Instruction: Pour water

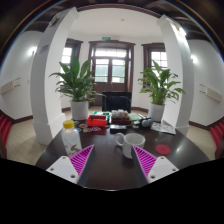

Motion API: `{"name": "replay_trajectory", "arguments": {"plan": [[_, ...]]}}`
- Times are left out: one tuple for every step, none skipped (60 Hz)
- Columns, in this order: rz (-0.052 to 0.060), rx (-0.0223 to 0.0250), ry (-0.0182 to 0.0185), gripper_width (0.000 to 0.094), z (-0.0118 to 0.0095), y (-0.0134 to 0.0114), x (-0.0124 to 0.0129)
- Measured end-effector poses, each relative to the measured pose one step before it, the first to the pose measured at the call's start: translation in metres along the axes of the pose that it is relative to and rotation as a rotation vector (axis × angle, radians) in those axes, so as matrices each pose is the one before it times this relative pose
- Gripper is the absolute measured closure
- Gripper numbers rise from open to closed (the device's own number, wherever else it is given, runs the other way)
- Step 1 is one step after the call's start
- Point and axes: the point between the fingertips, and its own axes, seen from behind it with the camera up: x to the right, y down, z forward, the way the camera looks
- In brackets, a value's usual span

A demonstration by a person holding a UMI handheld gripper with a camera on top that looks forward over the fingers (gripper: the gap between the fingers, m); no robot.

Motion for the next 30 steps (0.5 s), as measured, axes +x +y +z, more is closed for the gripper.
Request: {"name": "replay_trajectory", "arguments": {"plan": [[0.0012,0.00024,-0.00382,0.021,0.00006,0.00084,-0.0024],[0.002,-0.00137,-0.00394,0.021,0.00018,0.00136,-0.00272],[0.001,-0.00361,-0.0083,0.021,0.00051,0.00267,-0.00498],[0.0009,-0.00386,-0.01096,0.021,0.00059,0.00233,-0.00525],[0.0005,-0.00267,-0.01393,0.0209,0.00087,0.00318,-0.00712],[0.0003,0.0003,-0.01521,0.021,0.00043,0.00604,-0.00931],[0.0024,0.002,-0.01398,0.0208,0.00109,-0.01269,0.00078],[0.0029,-0.00124,-0.01942,0.0208,0.00177,0.00413,-0.01025],[0.004,-0.00018,-0.01783,0.0207,0.00181,0.00292,-0.0072],[0.0042,-0.00285,-0.01809,0.0201,0.00234,0.00102,-0.00726],[0.0038,-0.00446,-0.01769,0.0201,0.00222,0.00213,-0.00678],[0.0021,-0.00388,-0.01786,0.0201,0.00275,0.00114,-0.00639],[0.0013,-0.00227,-0.015,0.0201,0.00366,0.00133,-0.00595],[-0.0003,-0.0005,-0.01213,0.02,0.00379,-0.00009,-0.00425],[-0.0011,0.00023,-0.00884,0.0201,0.00393,-0.00042,-0.00271],[-0.0017,-0.00094,-0.00608,0.0202,0.00401,-0.00001,-0.00217],[-0.0028,-0.00283,-0.00399,0.02,0.00392,0.00031,-0.00079],[-0.0042,-0.00055,-0.00084,0.0201,0.00943,0.0008,-0.00139],[-0.0059,-0.00142,-0.0005,0.0201,0.00416,-0.00046,-0.00038],[-0.0072,-0.00089,0.00161,0.0201,0.00376,-0.00102,0.00034],[-0.0082,-0.00261,0.00312,0.0201,0.0028,-0.00118,0.00003],[-0.008,-0.00384,0.00408,0.0199,0.00276,-0.00094,0.0014],[-0.0072,-0.00294,0.00434,0.0201,0.00199,-0.00105,0.00067],[-0.006,-0.0006,0.00559,0.0199,0.00248,-0.00265,0.00161],[-0.0036,0.00167,0.00682,0.0198,0.00138,-0.0001,-0.00084],[-0.0008,0.00361,0.00662,0.02,0.00174,-0.00168,0.00143],[0.0002,0.00571,0.0058,0.0199,0.00197,-0.00251,0.00166],[0.0007,0.00667,0.00375,0.0197,0.00168,-0.00292,0.00114],[0.0012,0.00614,0.00007,0.0198,-0.00388,-0.00406,0.00252],[0.0052,0.00985,0.00235,0.0198,0.00671,-0.00152,-0.00045]]}}
